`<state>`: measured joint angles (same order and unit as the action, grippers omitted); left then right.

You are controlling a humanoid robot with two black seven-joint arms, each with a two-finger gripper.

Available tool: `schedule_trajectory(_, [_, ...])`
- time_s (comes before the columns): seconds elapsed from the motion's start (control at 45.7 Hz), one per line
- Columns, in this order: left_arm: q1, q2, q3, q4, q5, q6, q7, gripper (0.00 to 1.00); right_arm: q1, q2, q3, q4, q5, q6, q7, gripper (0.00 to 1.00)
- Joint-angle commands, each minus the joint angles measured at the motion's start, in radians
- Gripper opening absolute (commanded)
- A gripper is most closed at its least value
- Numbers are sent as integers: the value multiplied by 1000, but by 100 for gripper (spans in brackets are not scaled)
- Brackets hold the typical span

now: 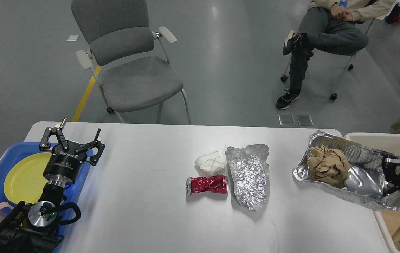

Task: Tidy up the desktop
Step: 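Lift the foil tray and tip it into the white bin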

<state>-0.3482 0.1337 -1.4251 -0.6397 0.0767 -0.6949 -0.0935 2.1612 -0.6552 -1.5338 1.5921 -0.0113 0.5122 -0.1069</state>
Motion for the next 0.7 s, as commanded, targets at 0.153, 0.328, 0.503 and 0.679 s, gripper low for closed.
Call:
schedule_trajectory(0.153, [0,0,0,0,0,0,0,96,37,-59,-35,-12,4,-3,-2,0])
schedule_trajectory(0.328, [2,0,0,0,0,0,0,96,-17,-181,-46,-156,7,-4,-4,0])
schedule_trajectory(0.503, [2,0,0,0,0,0,0,96,-245,-256,29,-443,10,-9,-5,0])
schedule_trajectory(0.679, [2,0,0,0,0,0,0,96,-683,-285,320,-743,60,-60,-5,0])
